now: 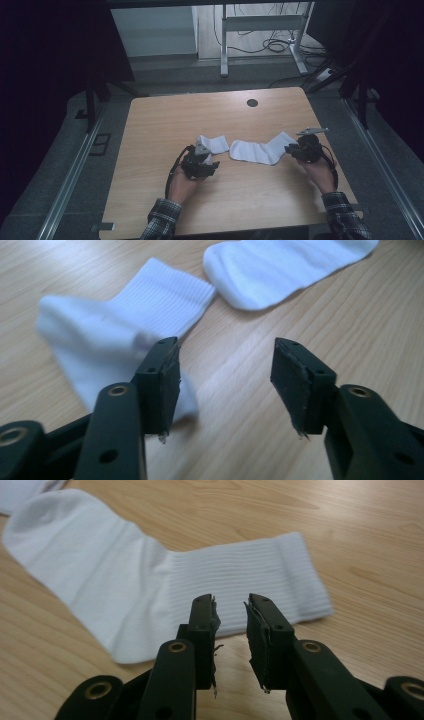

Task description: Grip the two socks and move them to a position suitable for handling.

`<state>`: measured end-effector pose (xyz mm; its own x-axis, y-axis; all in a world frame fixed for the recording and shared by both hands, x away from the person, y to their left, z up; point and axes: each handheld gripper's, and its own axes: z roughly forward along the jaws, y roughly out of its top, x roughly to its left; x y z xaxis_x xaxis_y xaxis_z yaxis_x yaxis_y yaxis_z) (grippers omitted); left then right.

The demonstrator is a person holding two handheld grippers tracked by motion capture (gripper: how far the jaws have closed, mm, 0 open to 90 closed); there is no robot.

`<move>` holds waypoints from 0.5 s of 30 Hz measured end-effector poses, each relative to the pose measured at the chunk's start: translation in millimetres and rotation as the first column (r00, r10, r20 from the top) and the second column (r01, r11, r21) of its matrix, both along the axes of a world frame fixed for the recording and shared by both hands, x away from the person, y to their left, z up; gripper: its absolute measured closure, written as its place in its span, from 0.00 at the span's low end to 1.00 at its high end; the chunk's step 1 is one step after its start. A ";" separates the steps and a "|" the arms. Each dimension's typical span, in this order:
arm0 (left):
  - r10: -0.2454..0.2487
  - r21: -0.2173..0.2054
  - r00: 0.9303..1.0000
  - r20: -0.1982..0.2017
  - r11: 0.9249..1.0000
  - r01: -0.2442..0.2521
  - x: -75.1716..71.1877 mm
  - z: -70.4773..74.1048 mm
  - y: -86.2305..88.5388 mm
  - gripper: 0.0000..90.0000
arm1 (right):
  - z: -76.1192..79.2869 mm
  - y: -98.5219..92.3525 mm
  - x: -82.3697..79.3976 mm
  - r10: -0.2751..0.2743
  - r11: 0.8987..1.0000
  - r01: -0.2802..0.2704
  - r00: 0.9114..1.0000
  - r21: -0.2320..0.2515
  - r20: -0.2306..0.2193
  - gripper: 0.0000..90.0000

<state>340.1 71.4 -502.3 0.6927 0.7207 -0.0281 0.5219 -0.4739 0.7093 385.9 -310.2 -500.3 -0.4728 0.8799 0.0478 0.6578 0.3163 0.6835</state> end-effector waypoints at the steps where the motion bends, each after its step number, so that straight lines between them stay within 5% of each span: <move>1: 0.000 0.000 1.000 0.000 1.000 0.000 0.0 0.0 0.0 0.54 | 0.0 0.0 0.0 0.000 1.000 0.000 1.000 0.000 0.000 0.80; 15: 0.022 -0.037 1.000 -0.015 0.999 -0.022 34.3 -10.3 -24.8 0.74 | -3.0 -16.3 15.4 -0.045 0.999 0.045 0.999 0.019 0.020 0.81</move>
<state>374.5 46.7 -512.6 0.6760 0.7340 -0.0653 0.5423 -0.4355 0.7185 401.3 -326.4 -503.3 -0.4340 0.8992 0.0554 0.6570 0.2738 0.7024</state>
